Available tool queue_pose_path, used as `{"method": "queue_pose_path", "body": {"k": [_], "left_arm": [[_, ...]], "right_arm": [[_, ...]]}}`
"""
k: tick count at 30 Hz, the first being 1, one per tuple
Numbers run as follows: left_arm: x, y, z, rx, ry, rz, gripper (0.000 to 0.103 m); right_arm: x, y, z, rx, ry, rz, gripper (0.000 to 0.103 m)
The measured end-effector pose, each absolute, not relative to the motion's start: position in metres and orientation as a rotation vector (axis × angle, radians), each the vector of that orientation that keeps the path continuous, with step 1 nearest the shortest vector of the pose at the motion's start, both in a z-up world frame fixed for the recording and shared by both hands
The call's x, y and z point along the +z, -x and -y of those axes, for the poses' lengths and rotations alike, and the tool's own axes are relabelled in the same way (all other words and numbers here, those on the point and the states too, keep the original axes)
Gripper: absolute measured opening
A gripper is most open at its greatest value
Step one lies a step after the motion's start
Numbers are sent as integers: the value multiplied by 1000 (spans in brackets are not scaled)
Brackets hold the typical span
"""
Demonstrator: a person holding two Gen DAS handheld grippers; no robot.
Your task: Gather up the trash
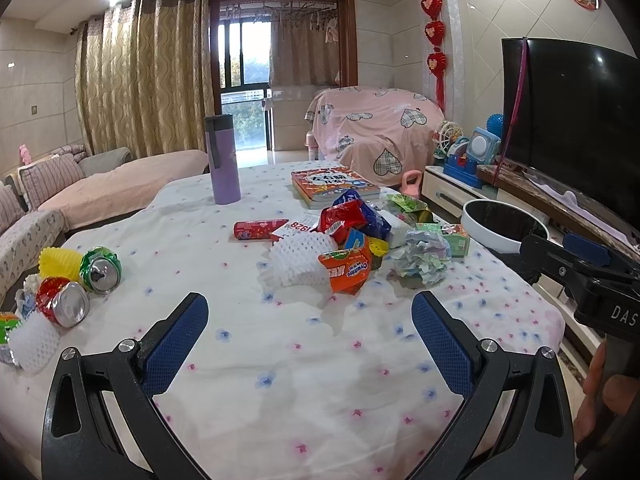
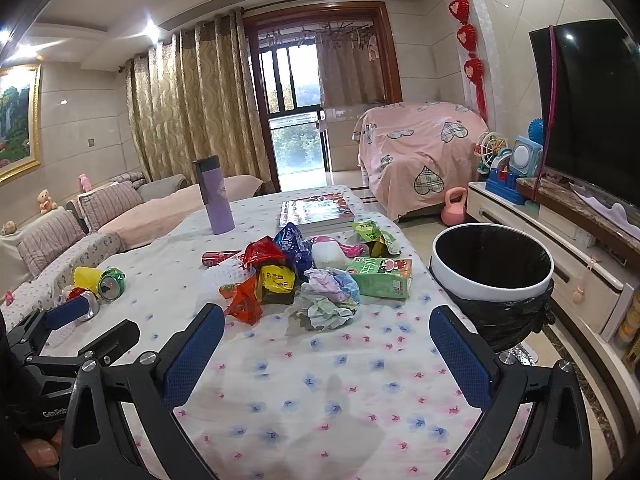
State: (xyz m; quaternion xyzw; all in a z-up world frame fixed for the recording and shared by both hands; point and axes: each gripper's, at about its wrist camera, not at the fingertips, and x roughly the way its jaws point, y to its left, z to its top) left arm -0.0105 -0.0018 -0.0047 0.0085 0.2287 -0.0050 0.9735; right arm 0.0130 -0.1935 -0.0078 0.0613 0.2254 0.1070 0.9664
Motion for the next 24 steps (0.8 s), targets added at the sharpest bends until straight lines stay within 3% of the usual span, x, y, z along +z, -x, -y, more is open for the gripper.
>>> {"method": "queue_pose_path", "body": {"k": [24], "left_arm": [[-26, -52, -12, -51, 65, -631, 103]], "right_arm": [[-28, -53, 201, 280, -197, -556, 102]]}}
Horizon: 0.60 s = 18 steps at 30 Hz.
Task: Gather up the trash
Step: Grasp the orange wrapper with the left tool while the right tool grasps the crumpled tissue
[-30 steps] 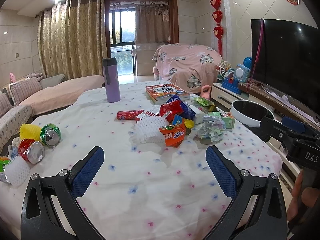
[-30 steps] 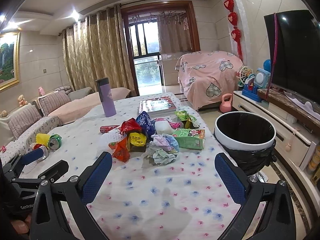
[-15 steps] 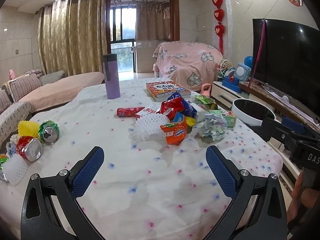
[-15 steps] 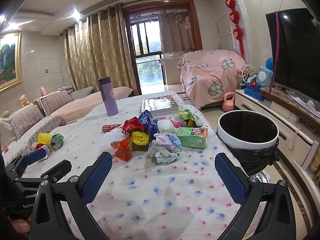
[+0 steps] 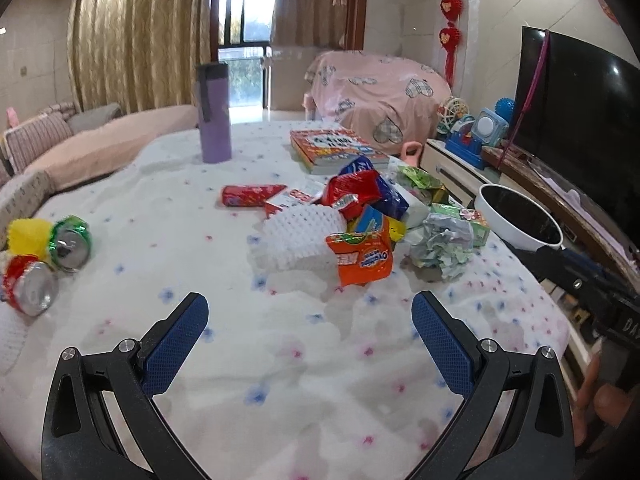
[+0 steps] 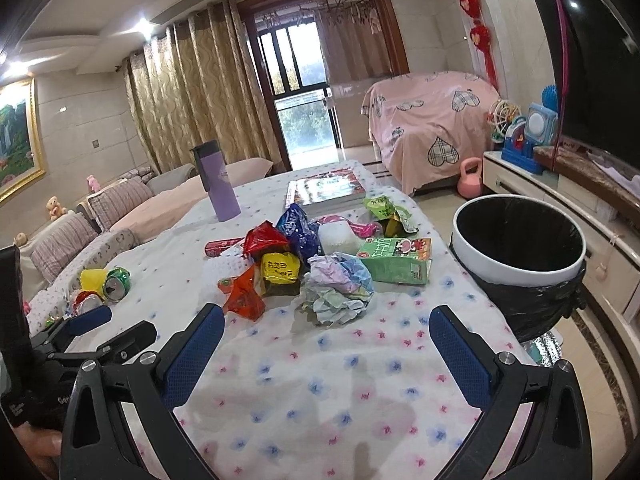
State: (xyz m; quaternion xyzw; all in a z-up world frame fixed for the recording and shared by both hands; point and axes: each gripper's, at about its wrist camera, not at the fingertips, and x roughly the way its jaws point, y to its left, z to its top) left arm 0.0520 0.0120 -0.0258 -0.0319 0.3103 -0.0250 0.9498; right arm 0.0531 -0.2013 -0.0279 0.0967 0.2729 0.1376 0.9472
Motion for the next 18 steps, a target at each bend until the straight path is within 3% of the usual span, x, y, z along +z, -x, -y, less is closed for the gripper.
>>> {"method": "queue_pose_path", "body": {"k": [3, 11, 16, 18], "left_arm": [[-29, -66, -6, -71, 63, -653, 103], [-35, -100, 15, -105, 33, -683, 99], [-45, -122, 20, -126, 39, -732, 87], [-49, -129, 22, -134, 43, -750, 75]], "right_arm": [[-34, -66, 203, 290, -209, -588, 101], [-52, -108, 203, 322, -221, -677, 81], [-63, -132, 197, 349, -224, -722, 77], [-67, -142, 195, 357, -224, -738, 75]]}}
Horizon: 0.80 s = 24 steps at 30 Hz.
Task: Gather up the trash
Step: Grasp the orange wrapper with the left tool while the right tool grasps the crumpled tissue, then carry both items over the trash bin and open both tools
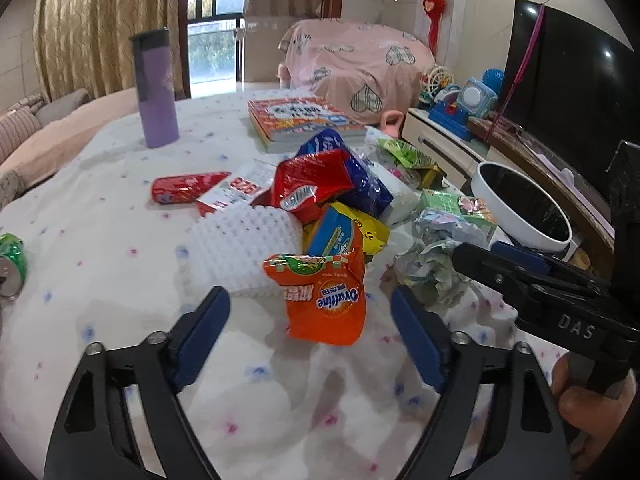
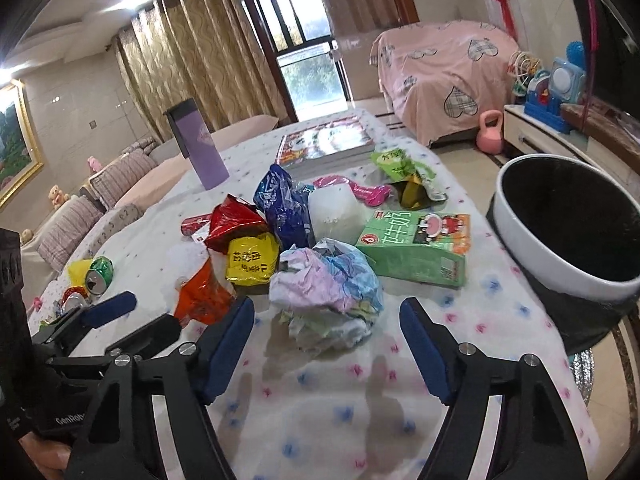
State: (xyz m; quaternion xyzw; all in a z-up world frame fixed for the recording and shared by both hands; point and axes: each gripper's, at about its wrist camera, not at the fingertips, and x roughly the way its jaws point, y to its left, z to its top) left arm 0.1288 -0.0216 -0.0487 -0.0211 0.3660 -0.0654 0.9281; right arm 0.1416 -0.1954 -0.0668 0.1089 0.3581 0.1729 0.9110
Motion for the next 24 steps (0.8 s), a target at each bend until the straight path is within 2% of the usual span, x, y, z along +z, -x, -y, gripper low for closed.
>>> {"method": "queue_pose_path", "body": {"k": [1, 3, 4, 5, 6, 8, 9, 10, 12, 24], "left_arm": [[-51, -132, 22, -141, 46, -760, 70], [-55, -135, 24, -162, 54, -785, 40], [-58, -137, 24, -173, 58, -795, 30], [-61, -138, 24, -188, 66, -809, 18], [-62, -137, 24, -195, 71, -812, 14], [-62, -133, 24, -207, 79, -806, 8], [-60, -130, 25, -216, 81, -799, 7], [-57, -126, 25, -223, 84, -790, 6], [-52, -120, 27, -239, 86, -774, 3], [-29, -108, 56, -353, 57, -725, 3]], "right_arm": [[-68, -146, 194, 360, -228, -746, 72], [-73, -154, 193, 367, -231, -765, 59], [-76, -156, 192, 370, -229, -778, 45], [-77, -157, 191, 369, -226, -782, 37], [-77, -157, 192, 370, -225, -778, 34], [-75, -154, 194, 378, -227, -768, 19], [-74, -152, 195, 387, -233, -764, 9], [-73, -150, 196, 393, -239, -763, 7], [-71, -143, 199, 393, -244, -756, 6], [-54, -112, 229, 373, -287, -706, 6]]}}
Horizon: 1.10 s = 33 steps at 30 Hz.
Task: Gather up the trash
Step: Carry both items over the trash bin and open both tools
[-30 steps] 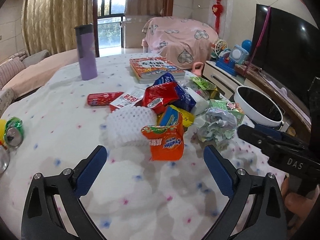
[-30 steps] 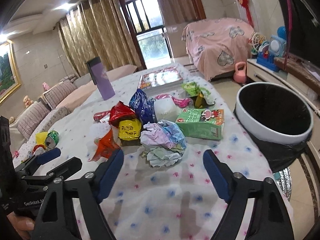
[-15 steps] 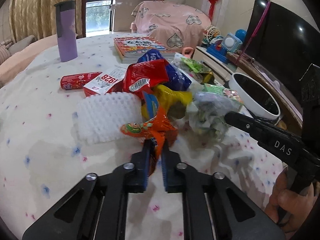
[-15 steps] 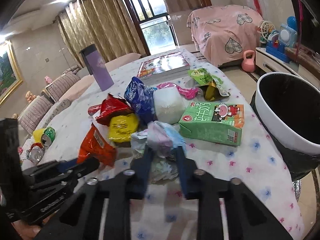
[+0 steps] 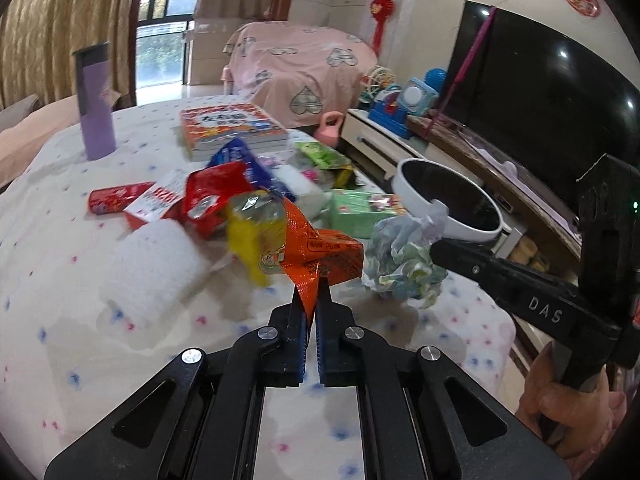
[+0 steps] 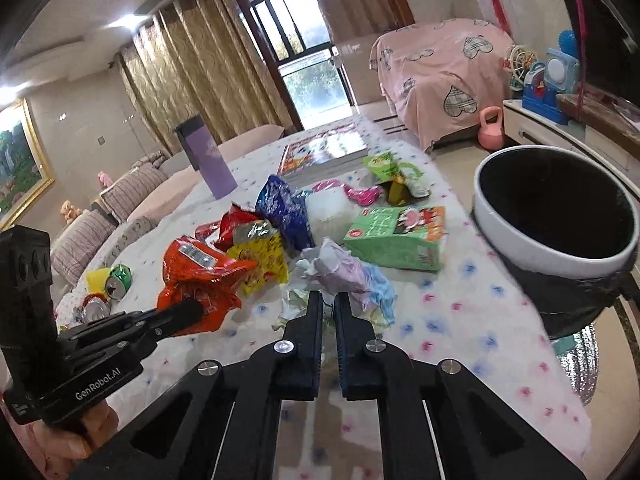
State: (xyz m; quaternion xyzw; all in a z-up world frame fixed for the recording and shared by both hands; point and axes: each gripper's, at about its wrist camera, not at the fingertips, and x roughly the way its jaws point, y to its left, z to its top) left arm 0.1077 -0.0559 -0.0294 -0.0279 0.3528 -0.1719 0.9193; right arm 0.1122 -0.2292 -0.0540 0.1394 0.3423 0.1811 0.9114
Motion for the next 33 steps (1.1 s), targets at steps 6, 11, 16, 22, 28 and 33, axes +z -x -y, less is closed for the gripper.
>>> {"method": "queue_pose_path", "body": {"k": [6, 11, 16, 22, 28, 33], "left_arm": [[-23, -112, 74, -393, 37, -713, 3], [-17, -118, 92, -425, 18, -696, 3], [-11, -130, 111, -462, 5, -690, 3], [-4, -147, 139, -501, -23, -679, 3], [-3, -167, 174, -541, -40, -694, 3], [-5, -184, 205, -562, -74, -700, 3]], "right_arm": [[-44, -104, 253, 341, -313, -669, 5], [-35, -103, 274, 310, -335, -638, 5], [-26, -106, 294, 275, -342, -607, 4], [-22, -114, 321, 225, -358, -582, 4], [-20, -129, 352, 170, -360, -565, 4], [-26, -147, 378, 125, -364, -571, 4]]}}
